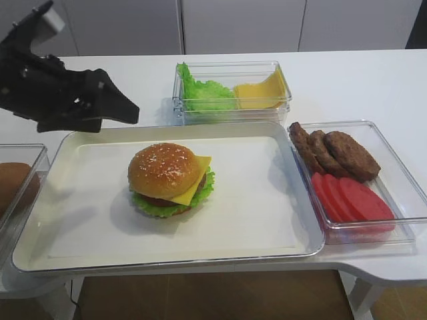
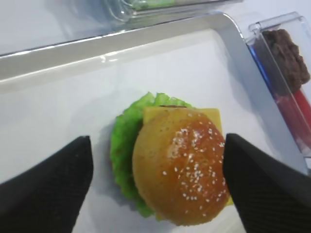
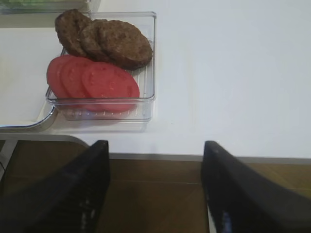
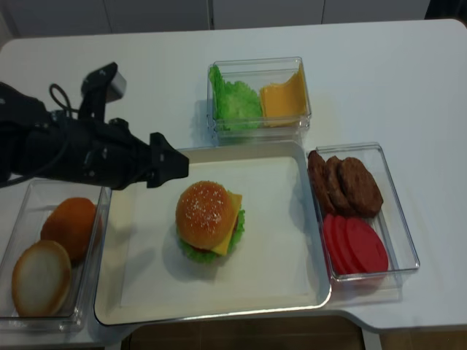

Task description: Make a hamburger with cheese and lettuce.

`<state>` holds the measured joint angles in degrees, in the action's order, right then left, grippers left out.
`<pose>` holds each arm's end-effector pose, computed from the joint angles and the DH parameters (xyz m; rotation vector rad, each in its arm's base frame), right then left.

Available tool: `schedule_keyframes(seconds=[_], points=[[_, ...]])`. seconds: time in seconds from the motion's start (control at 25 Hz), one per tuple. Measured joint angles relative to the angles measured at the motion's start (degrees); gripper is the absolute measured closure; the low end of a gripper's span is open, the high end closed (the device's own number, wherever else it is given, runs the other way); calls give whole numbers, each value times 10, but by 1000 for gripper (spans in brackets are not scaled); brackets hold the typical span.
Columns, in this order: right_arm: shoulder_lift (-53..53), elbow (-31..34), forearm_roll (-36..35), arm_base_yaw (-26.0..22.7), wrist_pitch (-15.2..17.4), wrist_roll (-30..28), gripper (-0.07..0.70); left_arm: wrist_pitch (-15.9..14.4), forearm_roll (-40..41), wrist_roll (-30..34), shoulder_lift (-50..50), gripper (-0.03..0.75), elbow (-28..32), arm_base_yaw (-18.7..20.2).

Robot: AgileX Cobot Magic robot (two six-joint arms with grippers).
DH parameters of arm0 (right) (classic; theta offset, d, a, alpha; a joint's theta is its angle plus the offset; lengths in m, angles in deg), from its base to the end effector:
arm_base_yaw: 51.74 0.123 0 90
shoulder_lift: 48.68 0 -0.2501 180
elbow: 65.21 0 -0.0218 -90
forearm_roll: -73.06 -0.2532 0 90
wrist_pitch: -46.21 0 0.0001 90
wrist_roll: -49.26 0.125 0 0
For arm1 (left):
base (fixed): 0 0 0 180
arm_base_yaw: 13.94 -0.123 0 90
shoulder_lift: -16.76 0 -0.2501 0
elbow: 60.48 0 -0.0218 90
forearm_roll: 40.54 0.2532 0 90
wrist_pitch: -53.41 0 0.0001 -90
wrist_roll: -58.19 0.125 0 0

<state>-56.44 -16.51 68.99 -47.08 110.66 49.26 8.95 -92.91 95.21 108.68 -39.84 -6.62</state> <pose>0.0574 0.0127 0.2508 -0.0918 2.1090 0.1346 0.3010 -0.1086 0.2123 0.2782 2.4503 -0.8304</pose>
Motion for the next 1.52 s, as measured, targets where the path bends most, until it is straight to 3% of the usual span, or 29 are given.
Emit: schedule_keyframes(seconds=[0.12,0.28,0.56,1.16,1.52], points=[[0,0,0,0,0,0,181,-8,99,-79,-21,102,-16,0],[0,0,0,0,0,0,181,-47,246,-189,-41,125,-29,0],[0,0,0,0,0,0,182,-121,407,-298,-87,145,-29,0],[0,0,0,0,0,0,181,-245,524,-358,-241,147,-29,0],[0,0,0,0,0,0,182,-269,534,-392,-346,147,-8,0]])
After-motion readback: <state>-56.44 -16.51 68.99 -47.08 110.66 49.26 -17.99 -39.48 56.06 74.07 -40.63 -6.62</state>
